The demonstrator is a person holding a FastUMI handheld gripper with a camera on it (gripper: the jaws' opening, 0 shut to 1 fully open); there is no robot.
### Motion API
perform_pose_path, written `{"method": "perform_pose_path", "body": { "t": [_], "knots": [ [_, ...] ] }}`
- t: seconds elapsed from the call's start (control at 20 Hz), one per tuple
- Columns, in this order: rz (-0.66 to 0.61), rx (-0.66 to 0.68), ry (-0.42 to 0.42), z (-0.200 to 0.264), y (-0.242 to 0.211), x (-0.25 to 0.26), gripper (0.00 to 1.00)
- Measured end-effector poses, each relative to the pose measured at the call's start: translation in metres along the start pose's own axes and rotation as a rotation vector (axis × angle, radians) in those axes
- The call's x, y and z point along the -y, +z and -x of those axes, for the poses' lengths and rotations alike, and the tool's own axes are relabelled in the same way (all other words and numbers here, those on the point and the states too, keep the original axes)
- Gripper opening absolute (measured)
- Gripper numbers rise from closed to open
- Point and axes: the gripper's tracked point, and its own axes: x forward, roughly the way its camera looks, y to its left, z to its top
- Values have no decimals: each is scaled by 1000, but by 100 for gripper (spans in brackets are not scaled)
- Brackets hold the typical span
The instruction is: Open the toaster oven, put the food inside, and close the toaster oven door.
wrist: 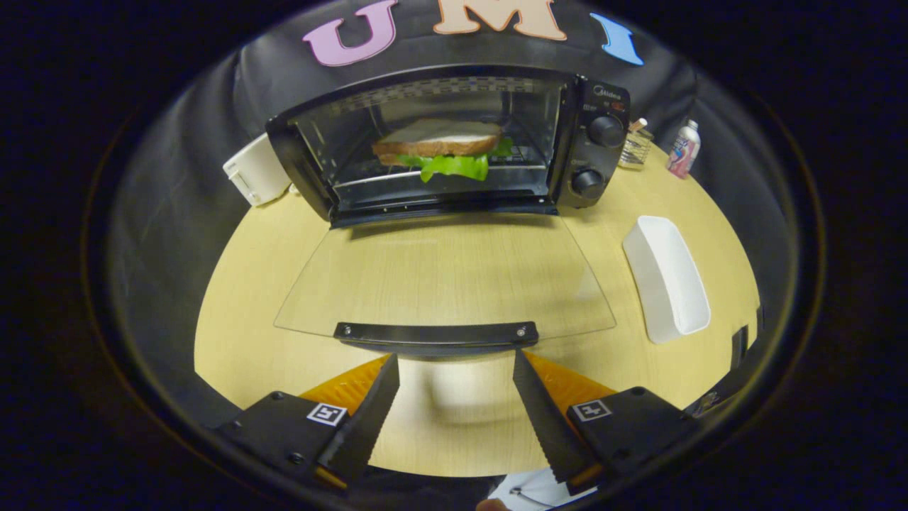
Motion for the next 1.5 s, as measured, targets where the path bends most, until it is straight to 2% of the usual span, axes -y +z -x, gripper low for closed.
{"method": "perform_pose_path", "body": {
  "t": [0.4, 0.9, 1.25, 1.5],
  "knots": [
    [-60, 98, 44, 25, 38, -4, 99],
    [-181, 231, 137, 40, 119, -15, 99],
    [-165, 294, 105, 35, 171, -19, 98],
    [-179, 290, 96, 27, 182, -16, 98]
  ]
}}
